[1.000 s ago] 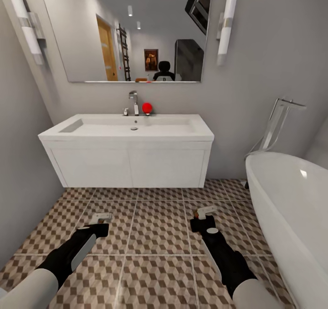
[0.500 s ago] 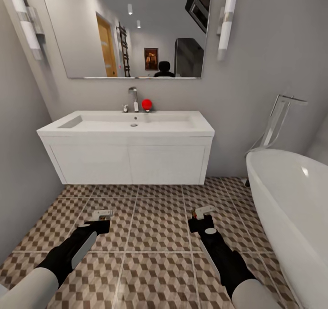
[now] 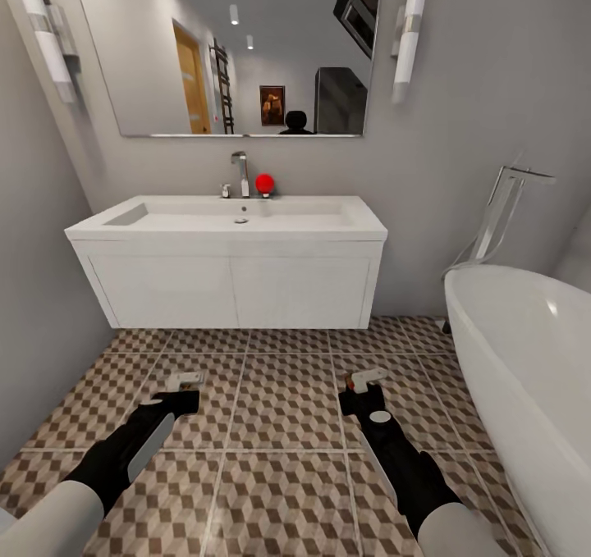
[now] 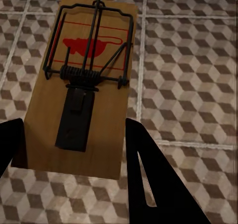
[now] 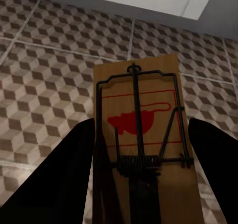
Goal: Take the four mousetraps from the cabinet in the bathroom and place them on the bathroom floor. Make sure all four end up on the same floor surface, and ensure that at least two of them are either under or directly next to the same bathroom sink.
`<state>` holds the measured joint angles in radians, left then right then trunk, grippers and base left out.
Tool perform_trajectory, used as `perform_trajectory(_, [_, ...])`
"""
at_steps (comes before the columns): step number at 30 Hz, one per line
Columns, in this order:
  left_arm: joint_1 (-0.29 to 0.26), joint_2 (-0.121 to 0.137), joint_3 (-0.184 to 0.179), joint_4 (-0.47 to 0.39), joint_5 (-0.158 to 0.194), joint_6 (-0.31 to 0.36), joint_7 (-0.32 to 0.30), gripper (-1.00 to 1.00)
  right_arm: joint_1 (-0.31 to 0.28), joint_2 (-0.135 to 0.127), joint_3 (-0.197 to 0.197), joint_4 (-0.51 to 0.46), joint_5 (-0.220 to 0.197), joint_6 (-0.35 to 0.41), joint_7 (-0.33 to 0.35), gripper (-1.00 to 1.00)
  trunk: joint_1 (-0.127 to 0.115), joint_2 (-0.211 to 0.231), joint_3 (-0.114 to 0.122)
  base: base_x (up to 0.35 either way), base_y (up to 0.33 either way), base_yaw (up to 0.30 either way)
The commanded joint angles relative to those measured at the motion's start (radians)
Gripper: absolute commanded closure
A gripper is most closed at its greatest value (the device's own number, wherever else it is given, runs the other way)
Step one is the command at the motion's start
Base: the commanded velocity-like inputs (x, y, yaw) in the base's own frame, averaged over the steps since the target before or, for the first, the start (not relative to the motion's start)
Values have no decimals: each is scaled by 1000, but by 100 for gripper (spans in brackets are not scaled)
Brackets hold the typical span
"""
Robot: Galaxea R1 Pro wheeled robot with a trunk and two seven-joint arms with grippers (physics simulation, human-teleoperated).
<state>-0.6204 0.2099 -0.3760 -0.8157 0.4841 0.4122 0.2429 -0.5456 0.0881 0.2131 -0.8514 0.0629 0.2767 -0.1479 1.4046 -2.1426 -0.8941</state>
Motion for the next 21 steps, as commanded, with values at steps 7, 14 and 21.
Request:
perform_trajectory(7, [-1, 7, -1, -57, 6, 4, 12, 100, -17, -1, 1, -43, 11, 25, -15, 100, 0, 0, -1, 0, 0, 0])
perform_trajectory(14, [-54, 3, 40, -63, 5, 177, 15, 100, -149, -1, 0, -45, 7, 172, -28, 100, 0, 0, -1, 0, 0, 0])
perform_trajectory(21, [-150, -3, 86, -29, 5, 281, 15, 100, -317, 7, -2, 142, 0, 206, -29, 100, 0, 0, -1, 0, 0, 0])
